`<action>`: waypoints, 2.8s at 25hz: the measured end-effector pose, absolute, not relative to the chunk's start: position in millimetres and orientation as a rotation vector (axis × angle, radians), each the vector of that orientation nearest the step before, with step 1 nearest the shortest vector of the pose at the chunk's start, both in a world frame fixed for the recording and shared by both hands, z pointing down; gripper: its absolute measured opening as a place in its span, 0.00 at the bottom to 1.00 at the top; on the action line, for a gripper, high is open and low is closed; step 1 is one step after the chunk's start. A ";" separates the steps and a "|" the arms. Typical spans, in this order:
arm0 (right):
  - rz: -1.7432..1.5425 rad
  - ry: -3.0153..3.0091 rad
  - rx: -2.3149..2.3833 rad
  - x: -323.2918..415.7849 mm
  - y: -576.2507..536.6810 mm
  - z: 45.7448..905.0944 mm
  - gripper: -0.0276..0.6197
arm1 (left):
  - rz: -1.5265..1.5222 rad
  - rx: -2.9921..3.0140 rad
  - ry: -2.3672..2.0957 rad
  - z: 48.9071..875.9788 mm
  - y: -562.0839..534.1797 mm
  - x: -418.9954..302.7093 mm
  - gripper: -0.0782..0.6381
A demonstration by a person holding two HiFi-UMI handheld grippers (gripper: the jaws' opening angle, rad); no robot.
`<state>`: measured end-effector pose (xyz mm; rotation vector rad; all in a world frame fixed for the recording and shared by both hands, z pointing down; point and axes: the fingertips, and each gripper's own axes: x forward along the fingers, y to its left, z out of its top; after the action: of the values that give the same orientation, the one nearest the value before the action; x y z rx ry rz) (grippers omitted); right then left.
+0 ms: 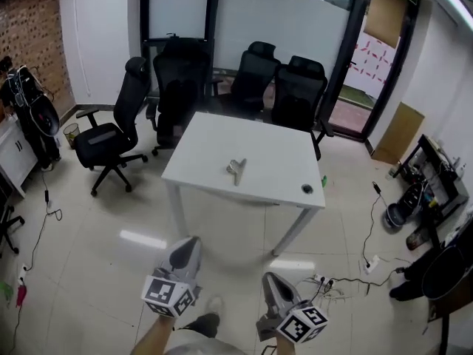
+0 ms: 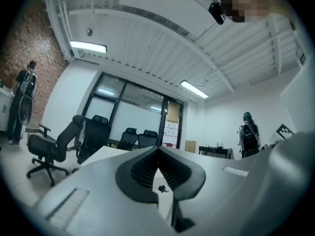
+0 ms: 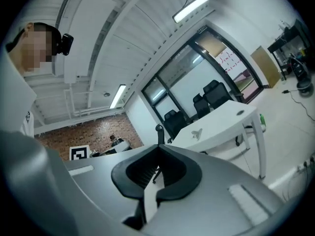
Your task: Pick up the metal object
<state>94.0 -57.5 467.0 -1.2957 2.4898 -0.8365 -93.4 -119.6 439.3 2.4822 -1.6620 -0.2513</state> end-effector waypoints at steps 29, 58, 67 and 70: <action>-0.786 2.579 -1.240 56.7 -340.0 435.7 0.06 | -0.176 2.422 -1.780 425.4 -366.3 -75.9 0.11; -0.842 2.433 -1.569 108.7 -385.1 476.7 0.06 | 0.377 2.152 -1.476 654.9 -548.2 -40.3 0.36; -0.858 2.396 -1.652 127.0 -393.3 485.0 0.06 | 0.438 2.064 -1.422 684.3 -566.9 -30.3 0.29; -0.854 2.403 -1.657 126.4 -395.0 486.9 0.06 | 0.396 2.067 -1.438 683.0 -570.9 -29.8 0.26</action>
<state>126.4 -395.0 486.9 -1.6567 2.4030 -0.8536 -29.8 -570.9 683.0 2.0671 -1.4383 0.3962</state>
